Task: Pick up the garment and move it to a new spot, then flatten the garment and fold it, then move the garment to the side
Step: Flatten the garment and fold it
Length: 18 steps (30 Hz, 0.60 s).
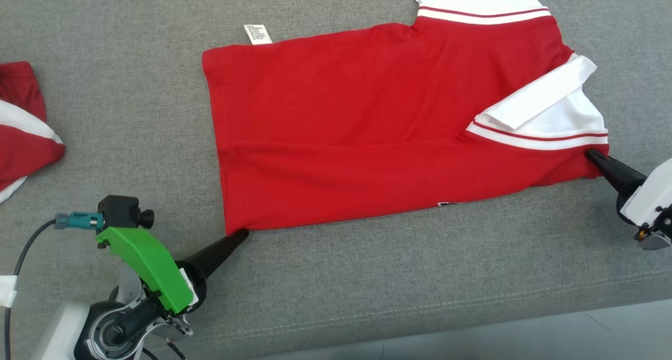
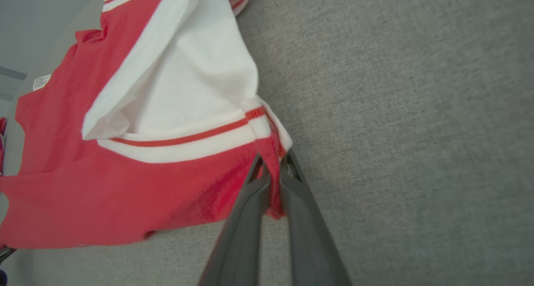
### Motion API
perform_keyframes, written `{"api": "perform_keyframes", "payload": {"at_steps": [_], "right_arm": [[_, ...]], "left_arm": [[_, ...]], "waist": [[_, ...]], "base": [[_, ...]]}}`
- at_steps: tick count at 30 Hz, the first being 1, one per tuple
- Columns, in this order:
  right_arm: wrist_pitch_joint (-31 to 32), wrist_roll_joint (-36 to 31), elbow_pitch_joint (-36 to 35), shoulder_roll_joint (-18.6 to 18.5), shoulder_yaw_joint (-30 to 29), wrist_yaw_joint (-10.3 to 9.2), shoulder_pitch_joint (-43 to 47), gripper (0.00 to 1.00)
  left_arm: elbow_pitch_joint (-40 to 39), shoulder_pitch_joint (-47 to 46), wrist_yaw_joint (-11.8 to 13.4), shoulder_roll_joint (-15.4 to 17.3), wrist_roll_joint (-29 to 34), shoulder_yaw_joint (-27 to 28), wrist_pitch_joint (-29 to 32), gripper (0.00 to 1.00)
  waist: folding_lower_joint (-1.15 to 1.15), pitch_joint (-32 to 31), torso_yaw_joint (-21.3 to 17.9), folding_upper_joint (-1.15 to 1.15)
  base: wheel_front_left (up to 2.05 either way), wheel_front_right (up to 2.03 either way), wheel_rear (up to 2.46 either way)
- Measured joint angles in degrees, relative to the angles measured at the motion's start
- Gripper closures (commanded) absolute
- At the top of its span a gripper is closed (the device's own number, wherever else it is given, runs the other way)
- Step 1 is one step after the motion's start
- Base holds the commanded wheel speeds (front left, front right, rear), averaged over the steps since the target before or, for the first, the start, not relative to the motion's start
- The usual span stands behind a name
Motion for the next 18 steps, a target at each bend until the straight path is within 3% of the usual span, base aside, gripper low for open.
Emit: {"api": "perform_keyframes", "payload": {"at_steps": [18], "right_arm": [[0.4, 2.4, -0.9, -2.1, -0.8, 0.57, 5.6, 1.0]], "left_arm": [[-4.2, 6.8, -1.5, 1.0, -4.2, 0.8, 1.9, 1.0]], "waist": [[0.0, -2.2, 0.6, 0.0]], "base": [[0.0, 0.0, 0.0]]}}
